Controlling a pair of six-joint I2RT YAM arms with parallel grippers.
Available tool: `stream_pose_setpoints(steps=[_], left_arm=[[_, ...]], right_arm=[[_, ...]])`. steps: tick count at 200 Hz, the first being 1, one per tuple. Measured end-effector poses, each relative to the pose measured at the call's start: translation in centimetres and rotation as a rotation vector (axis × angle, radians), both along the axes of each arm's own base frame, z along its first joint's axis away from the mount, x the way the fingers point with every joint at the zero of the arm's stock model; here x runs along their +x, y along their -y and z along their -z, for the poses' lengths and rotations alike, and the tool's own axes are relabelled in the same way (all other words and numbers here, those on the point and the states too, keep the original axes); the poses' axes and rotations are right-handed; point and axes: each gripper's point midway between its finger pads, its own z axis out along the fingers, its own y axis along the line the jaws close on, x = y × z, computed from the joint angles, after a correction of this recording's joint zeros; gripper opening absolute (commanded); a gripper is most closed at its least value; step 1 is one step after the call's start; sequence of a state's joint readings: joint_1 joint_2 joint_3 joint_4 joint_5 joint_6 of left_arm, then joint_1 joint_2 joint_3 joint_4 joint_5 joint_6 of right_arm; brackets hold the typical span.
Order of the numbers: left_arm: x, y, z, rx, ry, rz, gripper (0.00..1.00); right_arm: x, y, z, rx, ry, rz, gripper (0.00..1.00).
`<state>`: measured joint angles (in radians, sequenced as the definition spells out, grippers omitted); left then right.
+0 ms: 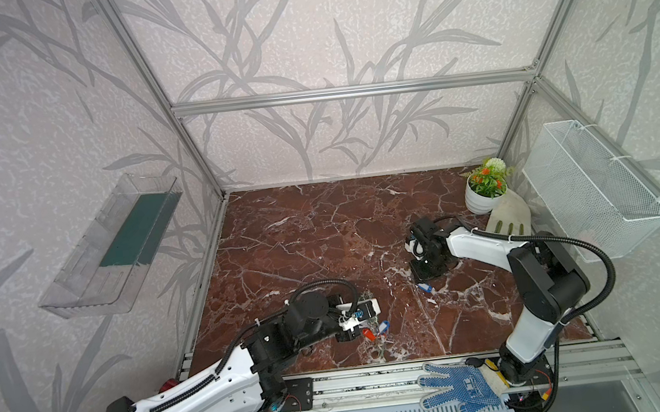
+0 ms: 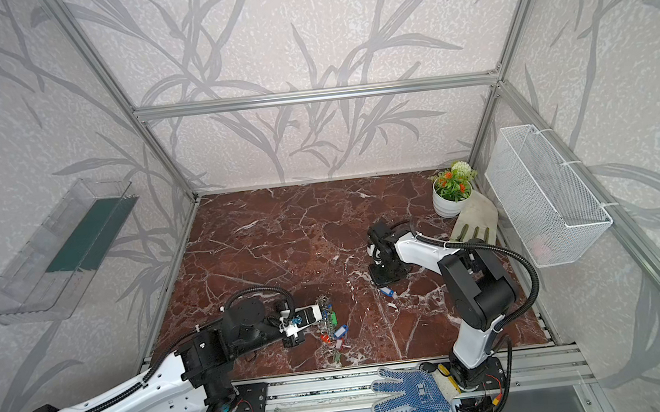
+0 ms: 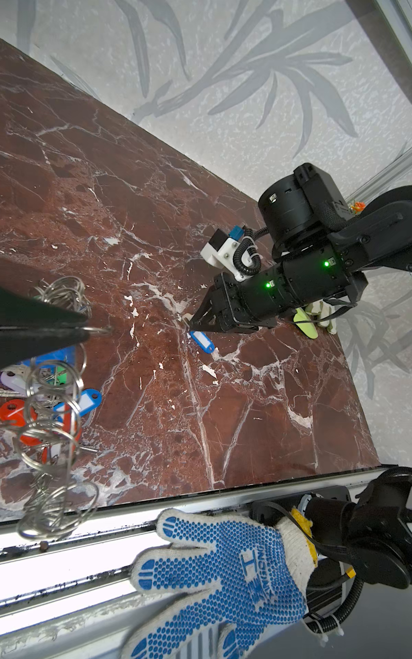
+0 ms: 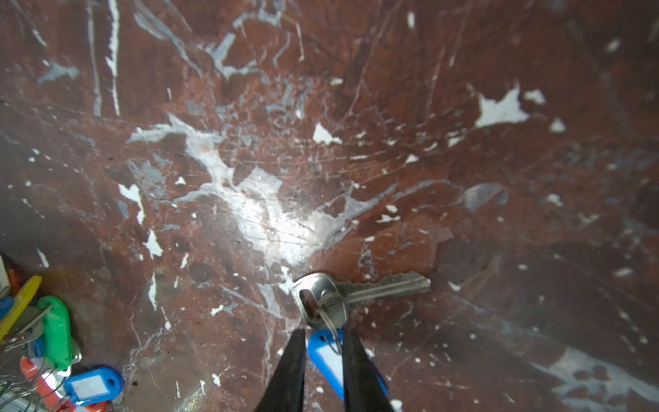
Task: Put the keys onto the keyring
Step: 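Lift the blue-tag key by its ring with the right gripper, then carry the blue-tag key toward the keyring coil held by the left gripper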
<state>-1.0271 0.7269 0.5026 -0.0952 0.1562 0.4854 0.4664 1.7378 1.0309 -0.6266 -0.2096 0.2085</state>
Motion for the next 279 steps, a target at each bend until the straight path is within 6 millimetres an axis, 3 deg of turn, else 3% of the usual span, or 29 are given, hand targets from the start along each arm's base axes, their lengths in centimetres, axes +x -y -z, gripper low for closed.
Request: stream_pose_setpoints(steps=[40, 98, 279], left_arm=[[-0.03, 0.00, 0.01, 0.001, -0.001, 0.001, 0.00], [-0.03, 0.00, -0.01, 0.001, -0.001, 0.001, 0.00], [-0.03, 0.00, -0.01, 0.001, 0.000, 0.001, 0.00]], right_arm=[[0.26, 0.09, -0.09, 0.019, -0.003, 0.013, 0.27], [0.65, 0.01, -0.22, 0.041, 0.003, 0.024, 0.24], [0.78, -0.27, -0.26, 0.061, 0.001, 0.027, 0.05]])
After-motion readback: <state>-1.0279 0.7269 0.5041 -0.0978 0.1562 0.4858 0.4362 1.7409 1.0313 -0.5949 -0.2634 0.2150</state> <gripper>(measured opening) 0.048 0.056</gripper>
